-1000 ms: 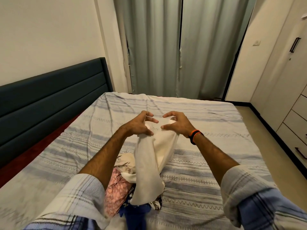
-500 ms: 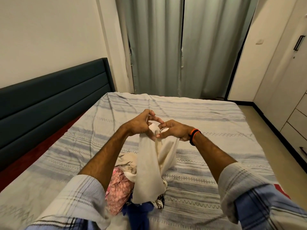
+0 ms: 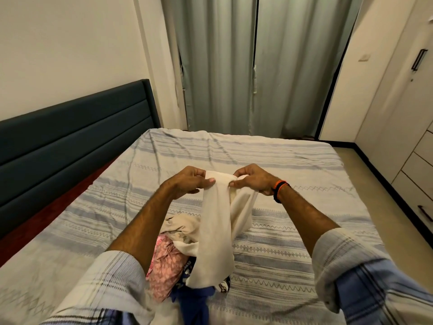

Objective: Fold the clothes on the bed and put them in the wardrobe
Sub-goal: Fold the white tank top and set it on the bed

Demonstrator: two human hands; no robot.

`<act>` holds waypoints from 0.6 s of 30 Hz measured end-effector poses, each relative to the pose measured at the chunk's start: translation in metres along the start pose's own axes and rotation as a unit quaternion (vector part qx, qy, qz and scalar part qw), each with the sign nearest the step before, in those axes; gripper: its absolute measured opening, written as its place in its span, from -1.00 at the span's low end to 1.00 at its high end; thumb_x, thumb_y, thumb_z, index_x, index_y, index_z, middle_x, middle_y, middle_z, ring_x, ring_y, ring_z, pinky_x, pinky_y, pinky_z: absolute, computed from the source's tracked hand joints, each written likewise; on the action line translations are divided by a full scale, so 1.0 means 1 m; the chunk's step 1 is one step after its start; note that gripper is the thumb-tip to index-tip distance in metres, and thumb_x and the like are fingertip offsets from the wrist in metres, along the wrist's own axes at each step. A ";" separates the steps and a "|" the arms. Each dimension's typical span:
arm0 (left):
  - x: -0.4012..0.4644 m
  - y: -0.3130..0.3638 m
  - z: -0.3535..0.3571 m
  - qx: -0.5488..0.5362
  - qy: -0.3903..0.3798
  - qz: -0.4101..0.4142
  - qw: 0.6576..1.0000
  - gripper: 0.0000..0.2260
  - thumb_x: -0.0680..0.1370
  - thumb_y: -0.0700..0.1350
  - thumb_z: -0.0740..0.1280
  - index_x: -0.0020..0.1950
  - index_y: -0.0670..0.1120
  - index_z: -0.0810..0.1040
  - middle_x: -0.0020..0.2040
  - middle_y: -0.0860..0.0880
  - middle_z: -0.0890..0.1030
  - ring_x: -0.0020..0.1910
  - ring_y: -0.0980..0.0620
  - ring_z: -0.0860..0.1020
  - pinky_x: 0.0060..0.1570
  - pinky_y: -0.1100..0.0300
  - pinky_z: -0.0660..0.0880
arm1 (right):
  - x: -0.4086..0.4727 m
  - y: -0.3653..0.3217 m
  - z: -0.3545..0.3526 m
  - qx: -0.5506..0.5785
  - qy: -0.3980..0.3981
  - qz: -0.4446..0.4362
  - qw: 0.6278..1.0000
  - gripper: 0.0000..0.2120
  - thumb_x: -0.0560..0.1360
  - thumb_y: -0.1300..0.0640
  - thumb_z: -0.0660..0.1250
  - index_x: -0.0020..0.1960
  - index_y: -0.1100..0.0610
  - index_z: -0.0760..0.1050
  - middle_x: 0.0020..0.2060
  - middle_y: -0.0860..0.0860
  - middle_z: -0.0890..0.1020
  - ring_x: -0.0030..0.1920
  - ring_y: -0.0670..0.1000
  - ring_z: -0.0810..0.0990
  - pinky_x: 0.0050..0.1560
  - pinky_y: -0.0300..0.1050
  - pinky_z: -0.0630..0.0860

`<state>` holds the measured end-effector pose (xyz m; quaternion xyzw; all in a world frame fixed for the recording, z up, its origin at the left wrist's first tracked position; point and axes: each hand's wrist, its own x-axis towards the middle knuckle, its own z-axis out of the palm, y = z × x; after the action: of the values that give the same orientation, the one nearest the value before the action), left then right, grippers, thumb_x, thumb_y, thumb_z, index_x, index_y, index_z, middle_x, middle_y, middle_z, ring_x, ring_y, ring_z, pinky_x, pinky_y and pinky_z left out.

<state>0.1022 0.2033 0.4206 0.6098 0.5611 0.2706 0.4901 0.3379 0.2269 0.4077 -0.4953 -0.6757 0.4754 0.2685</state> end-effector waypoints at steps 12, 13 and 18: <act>0.019 0.005 0.049 -0.015 0.242 0.066 0.968 -0.70 0.42 -0.19 0.54 0.08 -0.07 0.54 -0.10 -0.09 0.63 -0.17 -0.01 0.65 -0.31 0.14 0.64 | -0.010 0.001 -0.006 0.208 0.124 0.050 0.969 -0.63 0.41 0.31 0.51 0.19 0.26 0.54 -0.07 0.07 0.64 -0.12 -0.04 0.63 -0.27 -0.24 0.58; 0.020 0.006 0.053 -0.011 0.247 0.068 0.966 -0.68 0.40 -0.18 0.55 0.08 -0.06 0.53 -0.13 -0.09 0.63 -0.21 0.01 0.64 -0.35 0.17 0.63 | -0.011 0.001 -0.005 0.211 0.124 0.052 0.968 -0.61 0.39 0.33 0.52 0.19 0.25 0.54 -0.06 0.07 0.64 -0.12 -0.03 0.63 -0.26 -0.24 0.58; 0.024 0.009 0.068 -0.011 0.269 0.057 0.961 -0.57 0.31 -0.11 0.63 0.07 -0.05 0.53 -0.18 -0.08 0.61 -0.23 -0.01 0.64 -0.31 0.13 0.65 | -0.006 -0.003 0.006 0.186 0.183 0.053 0.964 -0.63 0.36 0.33 0.54 0.14 0.23 0.57 0.01 0.14 0.65 -0.01 0.09 0.64 -0.15 -0.13 0.64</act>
<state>0.1710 0.2075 0.3982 0.5393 0.6338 0.4585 0.3116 0.3339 0.2185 0.4081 -0.5503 -0.4874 0.5079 0.4491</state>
